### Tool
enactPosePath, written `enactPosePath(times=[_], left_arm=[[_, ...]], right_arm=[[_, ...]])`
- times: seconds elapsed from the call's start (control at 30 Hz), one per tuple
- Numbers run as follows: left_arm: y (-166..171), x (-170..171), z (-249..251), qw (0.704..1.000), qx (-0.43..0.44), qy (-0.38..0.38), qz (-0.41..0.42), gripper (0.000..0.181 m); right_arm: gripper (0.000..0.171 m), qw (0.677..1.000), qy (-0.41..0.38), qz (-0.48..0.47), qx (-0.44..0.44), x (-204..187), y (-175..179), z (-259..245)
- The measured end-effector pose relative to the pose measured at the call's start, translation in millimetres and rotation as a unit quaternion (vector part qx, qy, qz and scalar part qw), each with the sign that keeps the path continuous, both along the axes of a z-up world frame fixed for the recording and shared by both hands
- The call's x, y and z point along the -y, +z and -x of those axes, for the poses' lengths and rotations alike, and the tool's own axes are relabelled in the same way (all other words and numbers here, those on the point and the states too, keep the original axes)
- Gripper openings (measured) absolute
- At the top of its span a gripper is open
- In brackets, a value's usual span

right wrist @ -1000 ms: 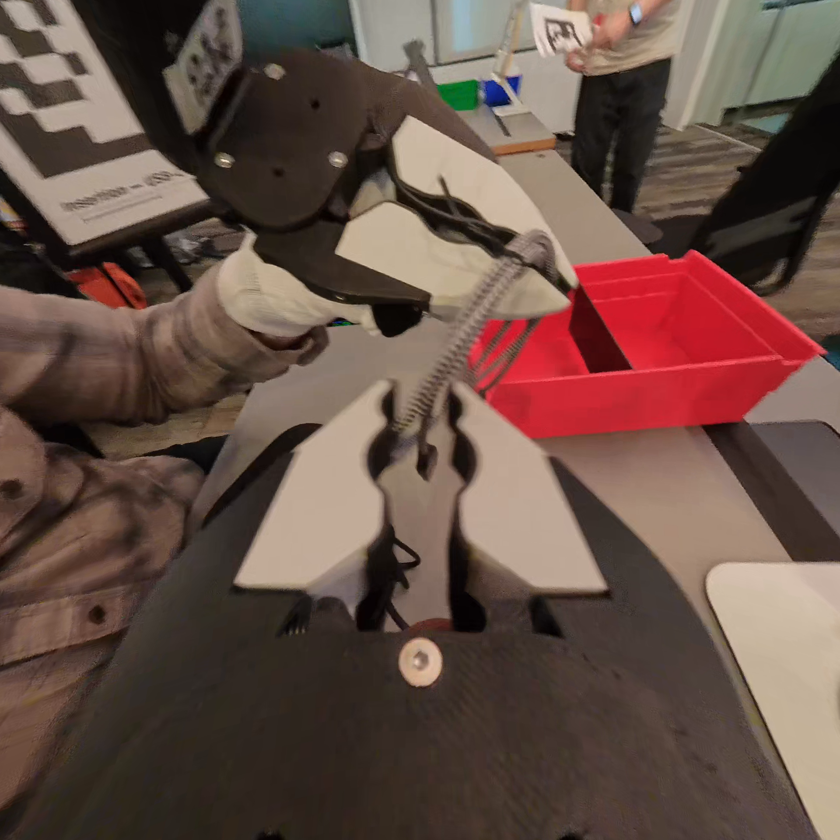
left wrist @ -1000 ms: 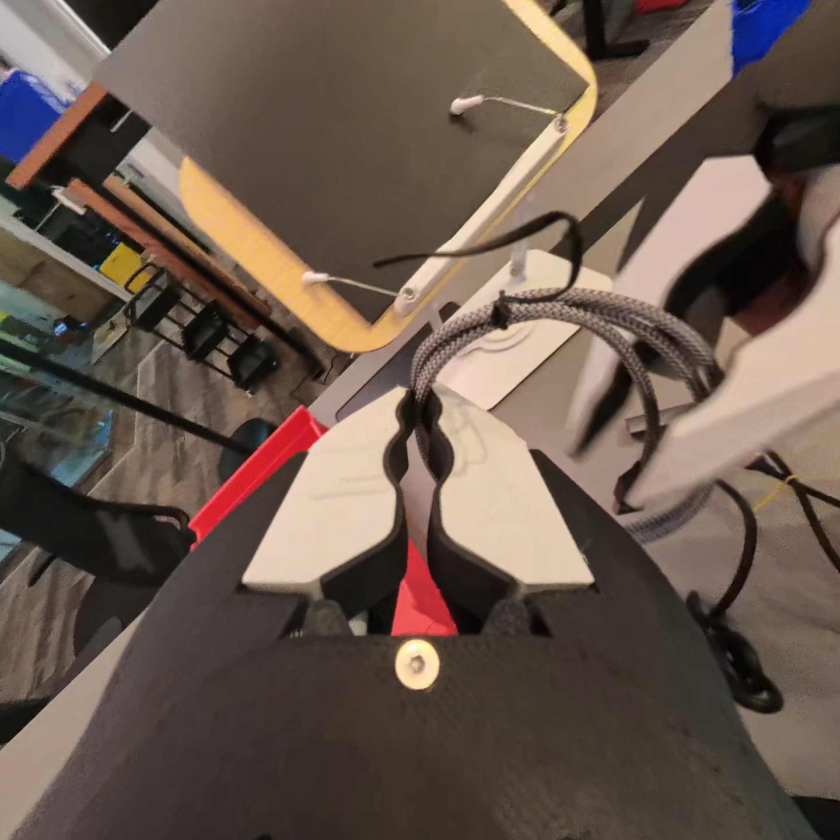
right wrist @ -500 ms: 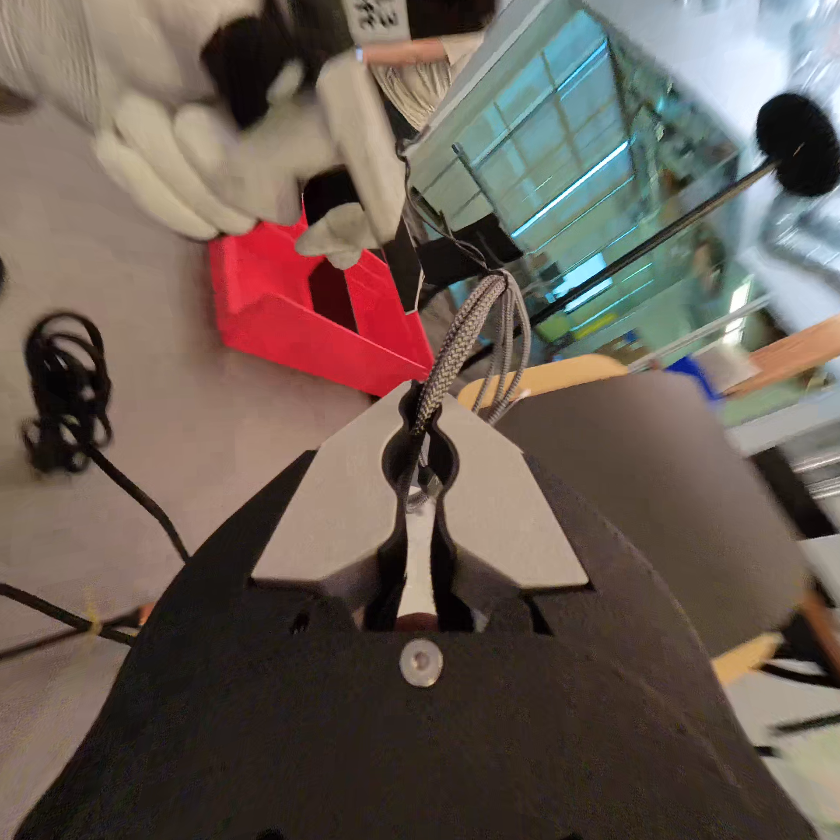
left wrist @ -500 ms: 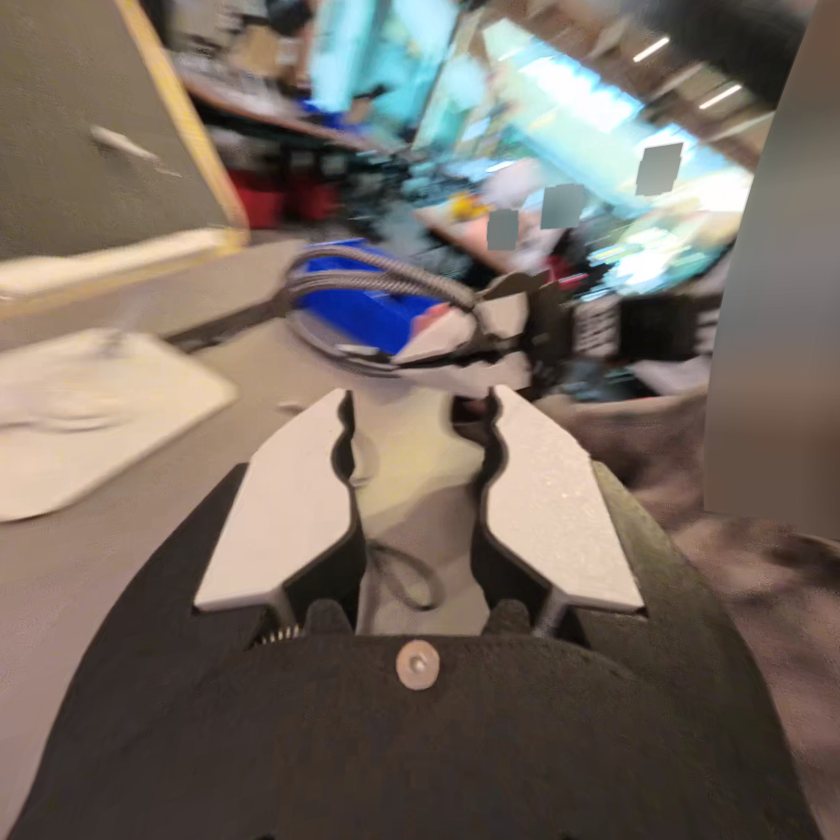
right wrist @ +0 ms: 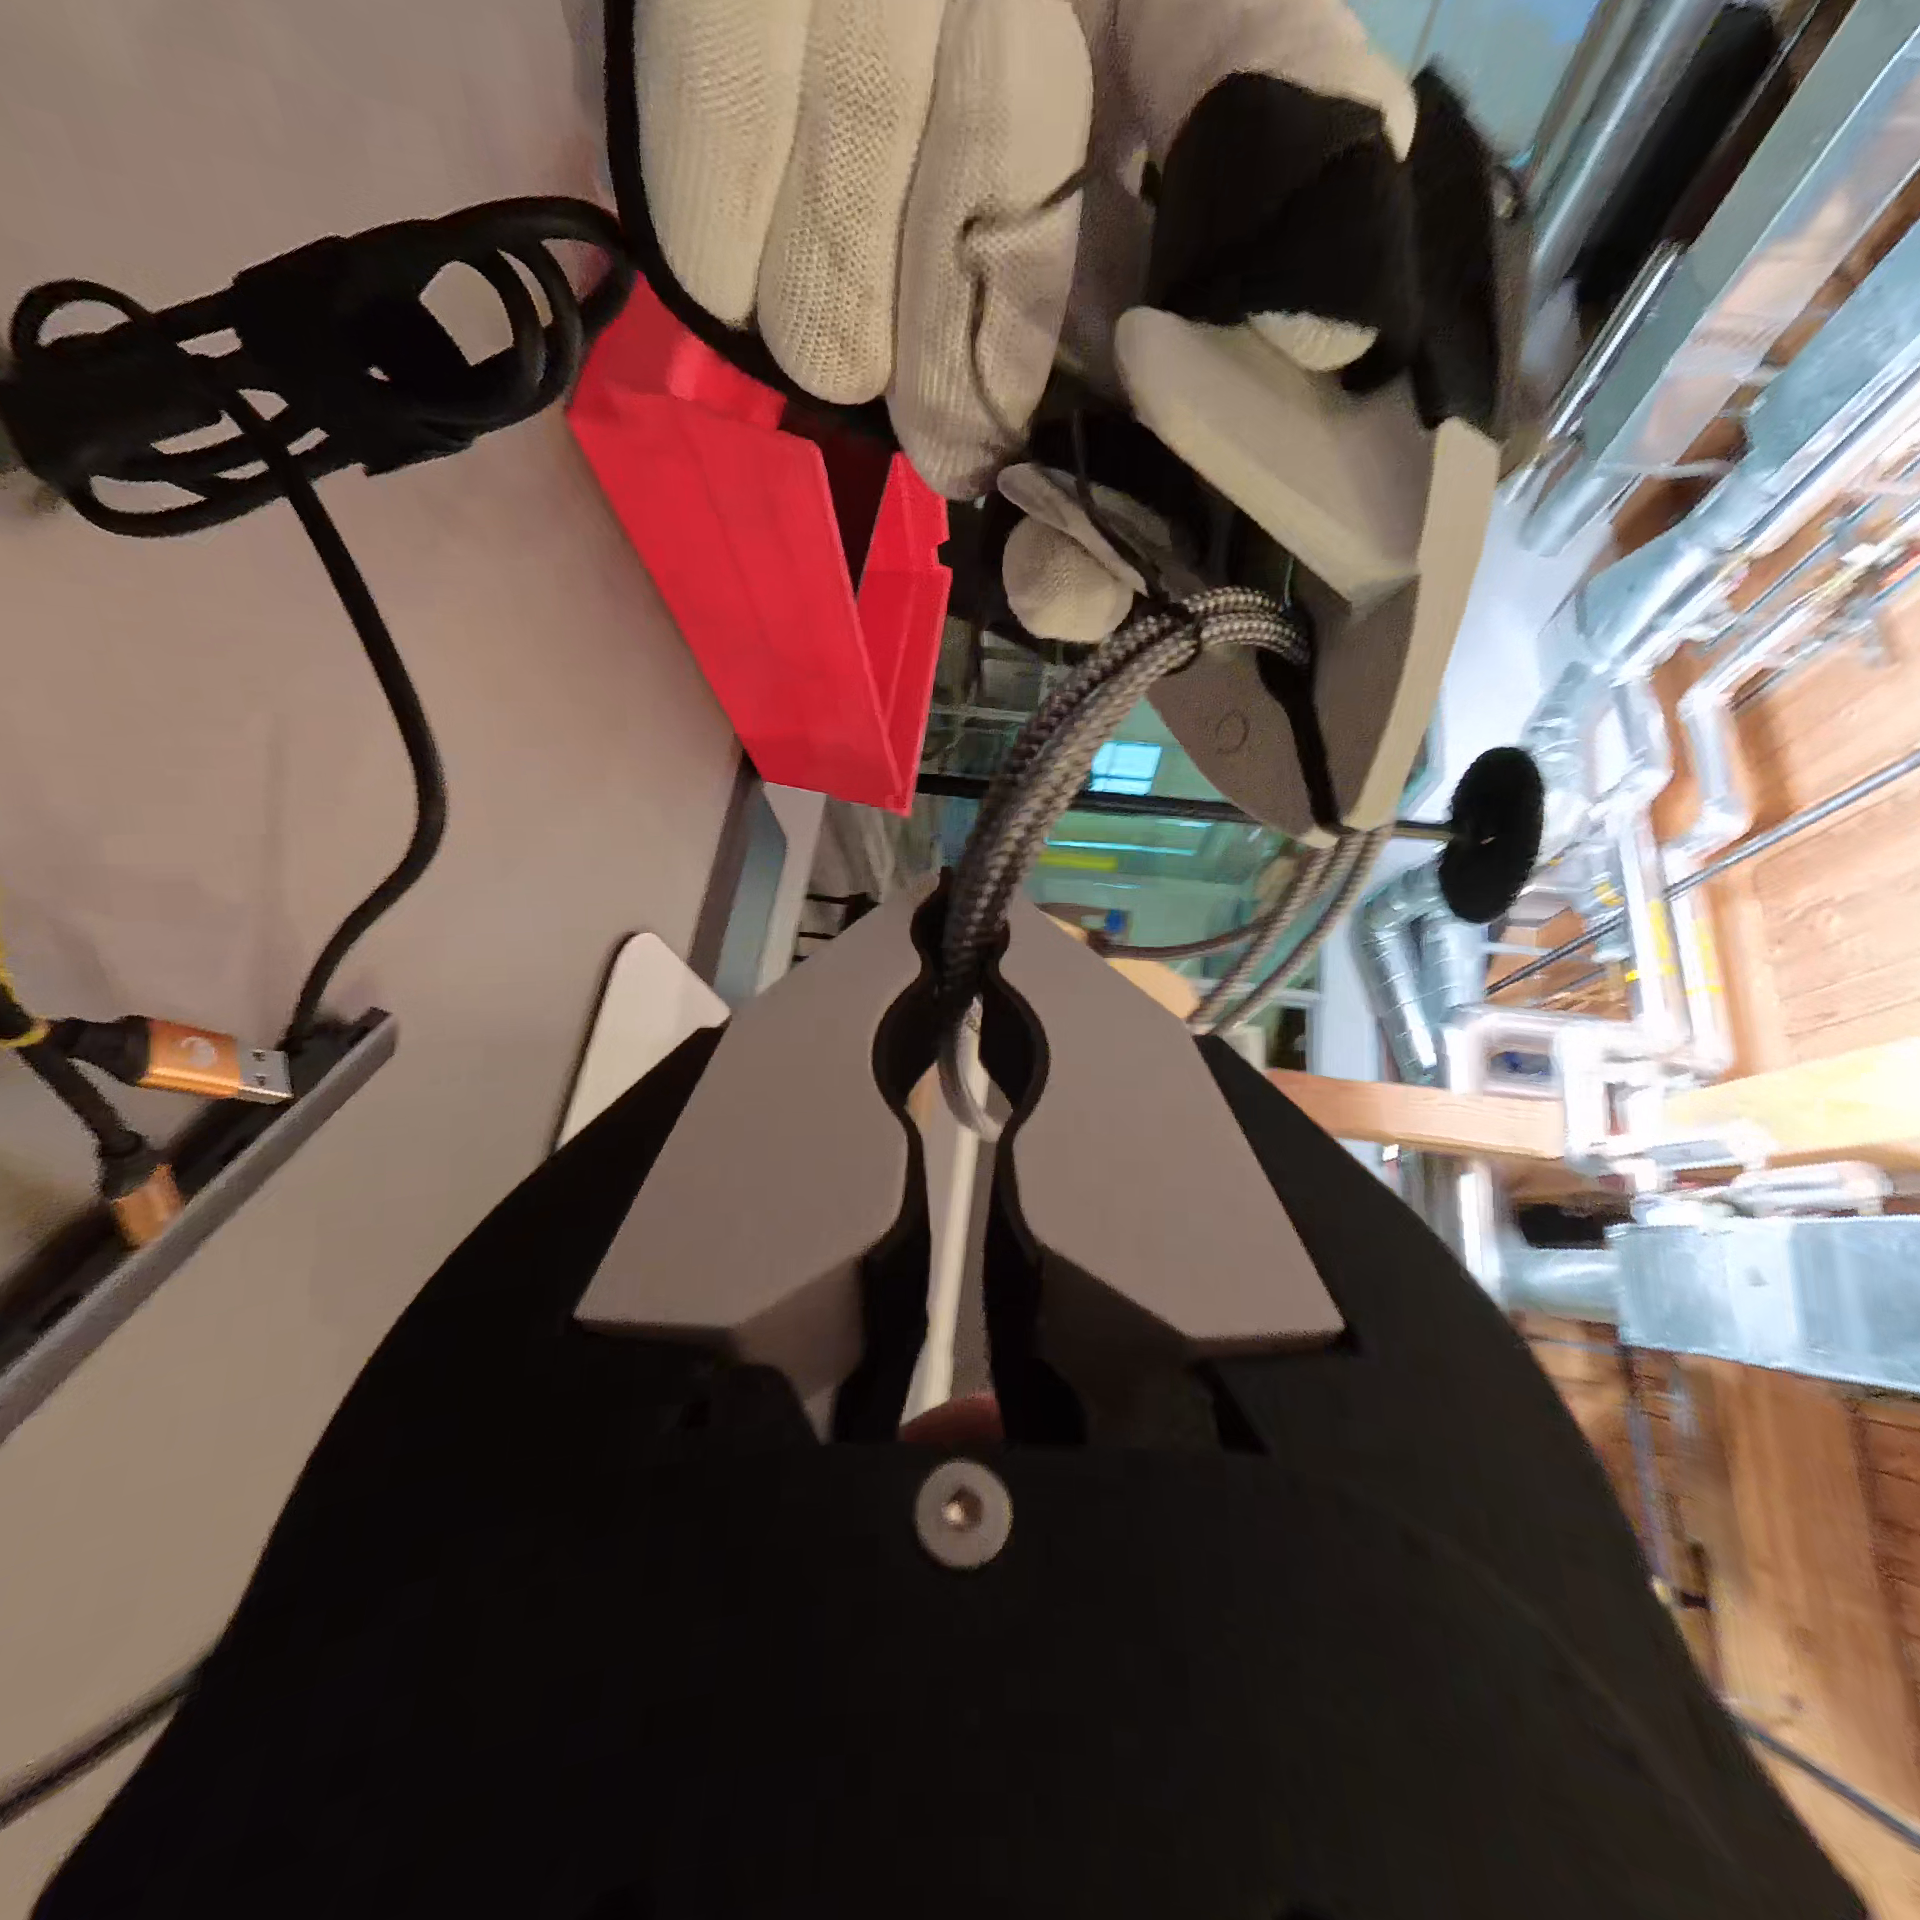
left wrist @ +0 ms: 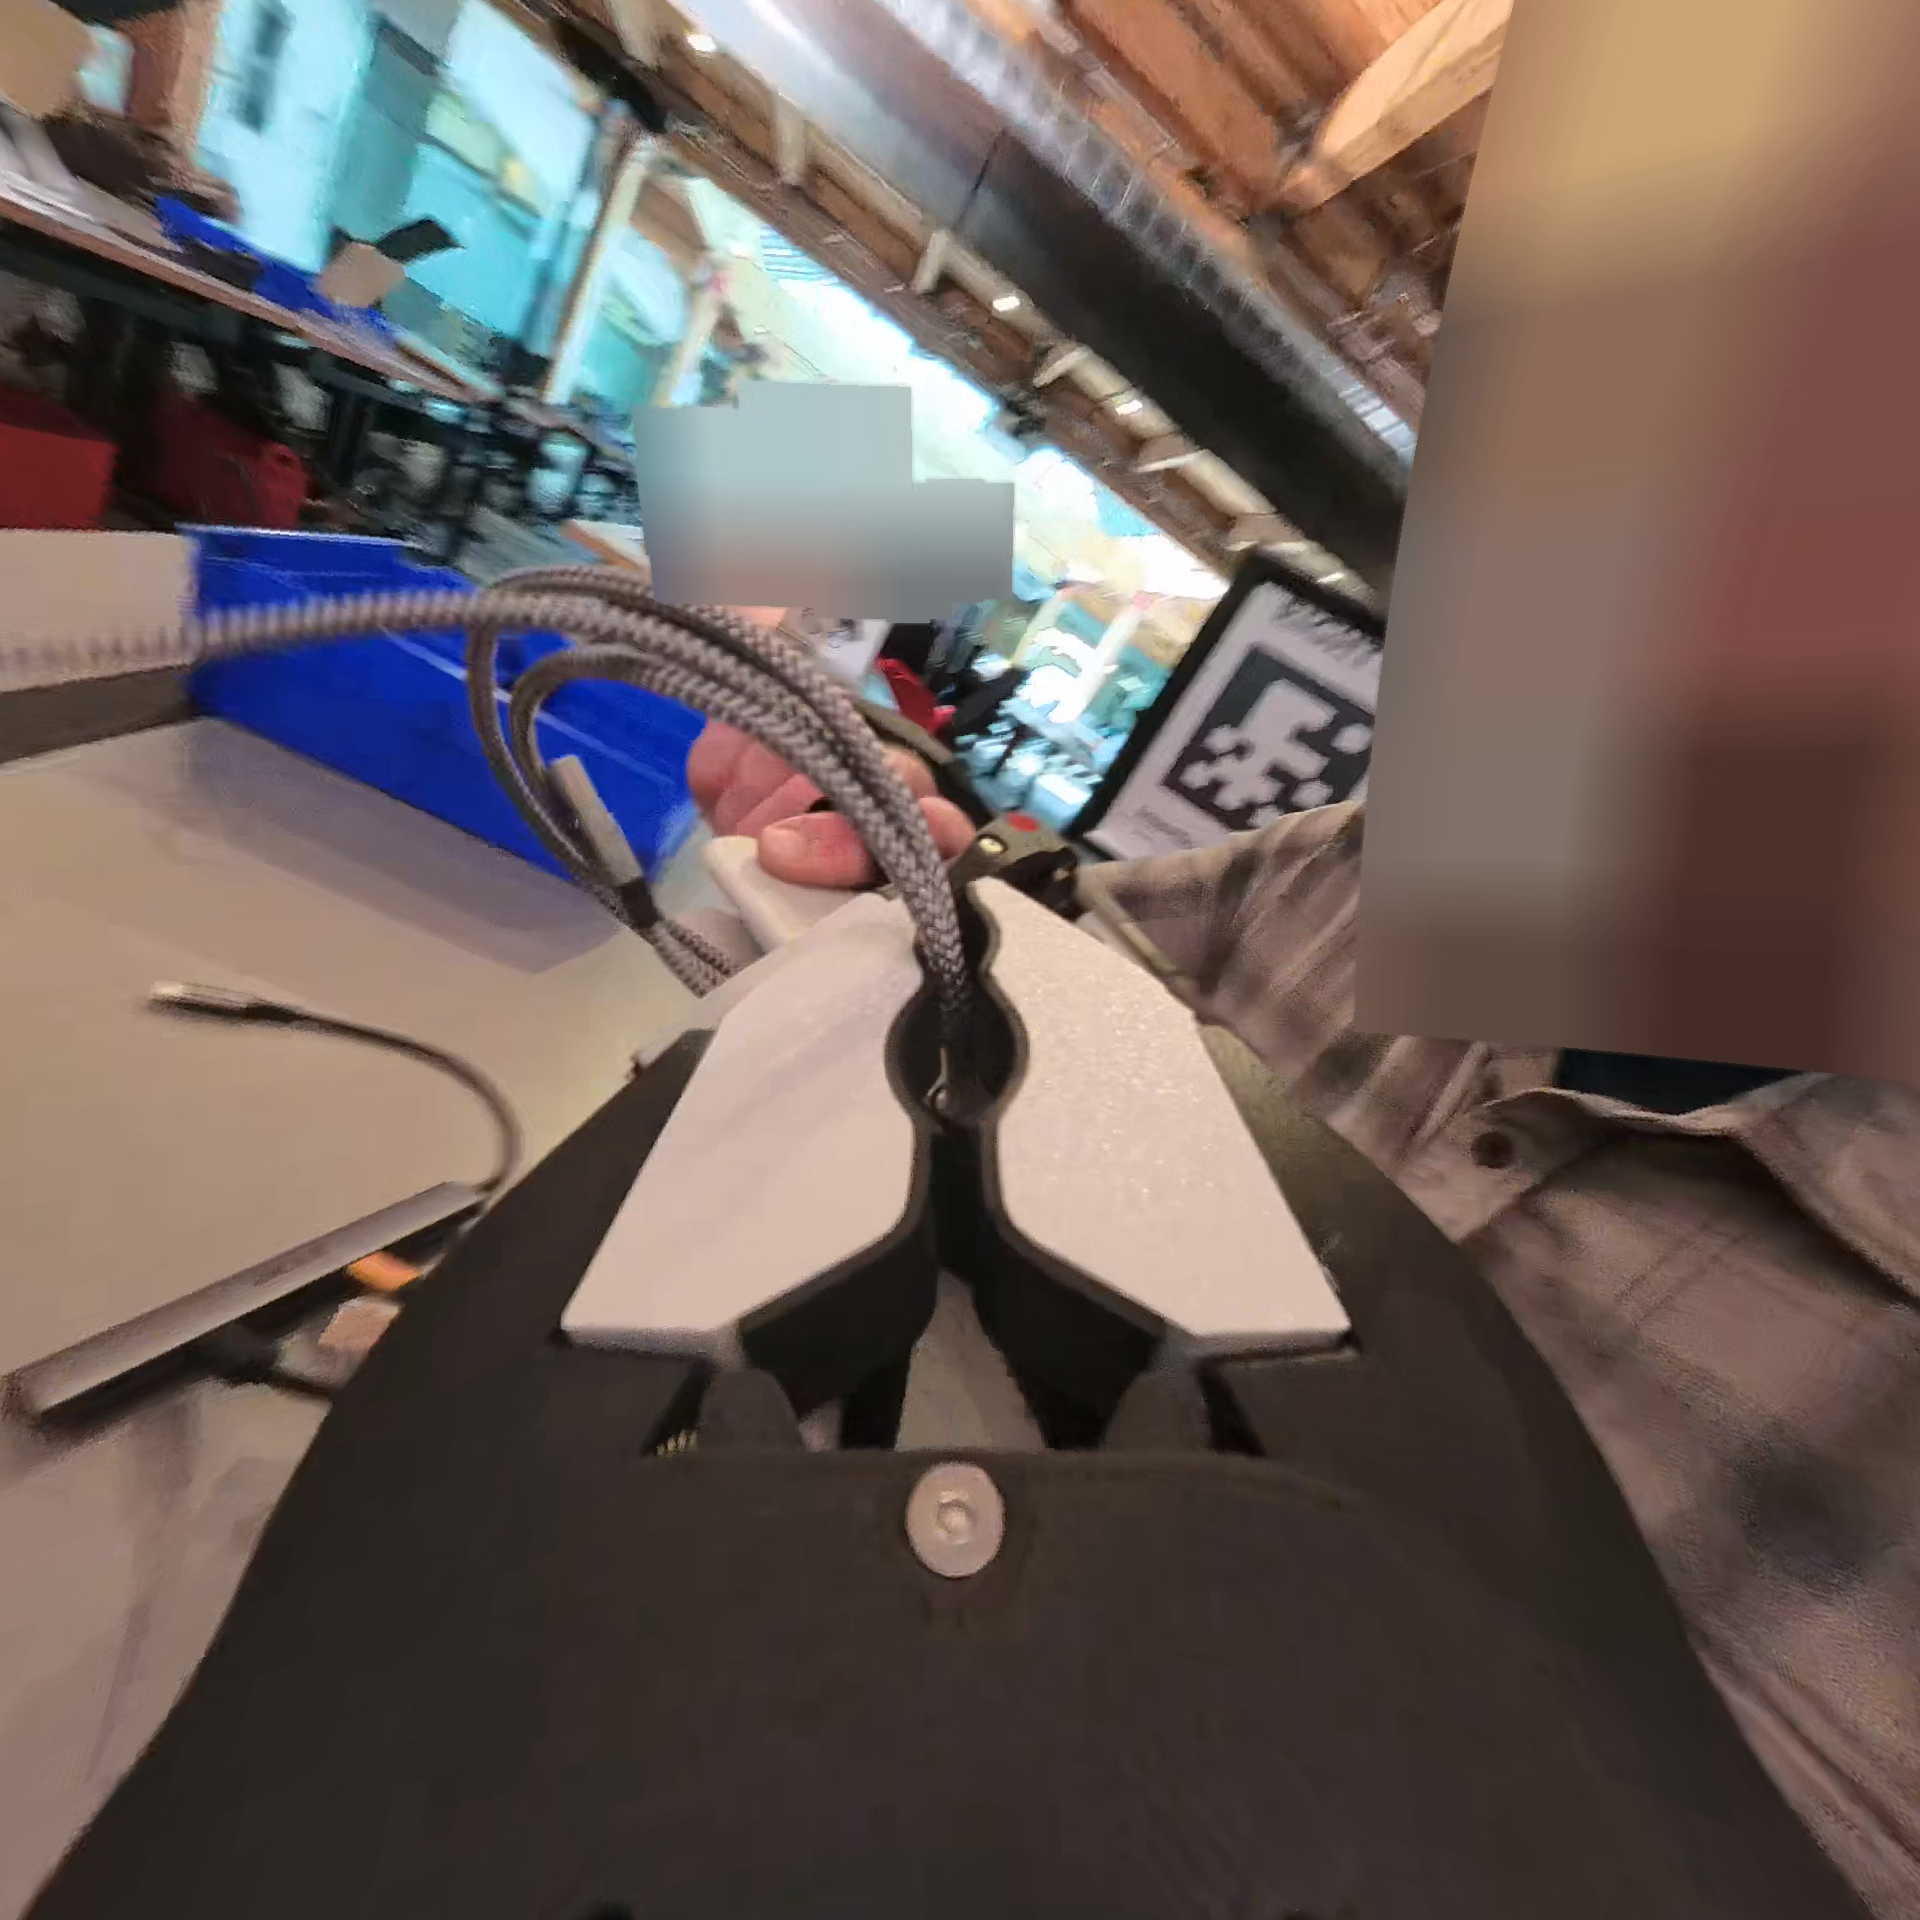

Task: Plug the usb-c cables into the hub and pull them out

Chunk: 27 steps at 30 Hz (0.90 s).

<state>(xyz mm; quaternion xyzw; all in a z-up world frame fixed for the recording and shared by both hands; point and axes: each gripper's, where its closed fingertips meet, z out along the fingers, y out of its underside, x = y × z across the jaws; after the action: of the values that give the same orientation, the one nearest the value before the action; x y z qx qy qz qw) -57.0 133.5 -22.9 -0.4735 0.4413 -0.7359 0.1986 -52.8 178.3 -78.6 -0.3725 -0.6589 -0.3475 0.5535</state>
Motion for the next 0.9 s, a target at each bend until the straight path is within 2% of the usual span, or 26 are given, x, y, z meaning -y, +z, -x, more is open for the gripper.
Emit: enactPosePath(times=[0.07,0.1,0.13,0.2,0.23,0.3,0.37,0.43,0.5,0.57,0.67,0.77,0.83,0.9], left_arm=[[-4,3,-3,0.999,-0.015,0.022,-0.048,0.000],[-6,0,-4,0.996,-0.023,0.047,-0.078,0.000],[-10,-4,-6,0.990,-0.040,0.075,-0.112,0.000],[-12,-11,-6,0.975,-0.057,0.121,-0.178,0.000],[-17,-16,-8,0.959,-0.077,0.151,-0.228,0.000],[-26,-16,-10,0.925,-0.108,0.174,-0.320,0.000],[-39,-15,-14,0.879,-0.144,0.185,-0.414,0.000],[-50,-11,-17,0.835,-0.169,0.180,-0.492,0.000],[-60,2,-23,0.813,-0.174,0.151,-0.535,0.000],[-65,13,-29,0.805,-0.168,0.136,-0.553,0.000],[-70,22,-35,0.792,-0.159,0.128,-0.575,0.000],[-71,30,-39,0.795,-0.150,0.132,-0.573,0.000],[-75,35,-42,0.798,-0.154,0.133,-0.567,0.000],[-81,40,-45,0.799,-0.161,0.131,-0.565,0.000]], right_arm=[[0.004,0.998,-0.001,0.046,-0.035,1,-6,-2],[0.022,0.995,0.000,0.076,-0.067,2,-6,-3],[0.033,0.988,-0.002,0.116,-0.097,3,-7,-5],[0.043,0.965,0.018,0.204,-0.166,10,-7,-8],[0.044,0.941,0.030,0.258,-0.218,15,-4,-9],[0.045,0.867,0.065,0.381,-0.314,26,5,-11],[0.039,0.792,0.102,0.420,-0.431,26,36,-23],[0.042,0.708,0.136,0.450,-0.527,21,64,-41],[0.046,0.629,0.164,0.493,-0.579,15,79,-52],[0.045,0.577,0.186,0.533,-0.591,12,81,-55],[0.040,0.551,0.170,0.567,-0.588,6,66,-52],[0.040,0.552,0.172,0.546,-0.607,13,65,-62],[0.039,0.558,0.170,0.532,-0.614,25,67,-76],[0.038,0.582,0.148,0.521,-0.607,37,64,-92]])
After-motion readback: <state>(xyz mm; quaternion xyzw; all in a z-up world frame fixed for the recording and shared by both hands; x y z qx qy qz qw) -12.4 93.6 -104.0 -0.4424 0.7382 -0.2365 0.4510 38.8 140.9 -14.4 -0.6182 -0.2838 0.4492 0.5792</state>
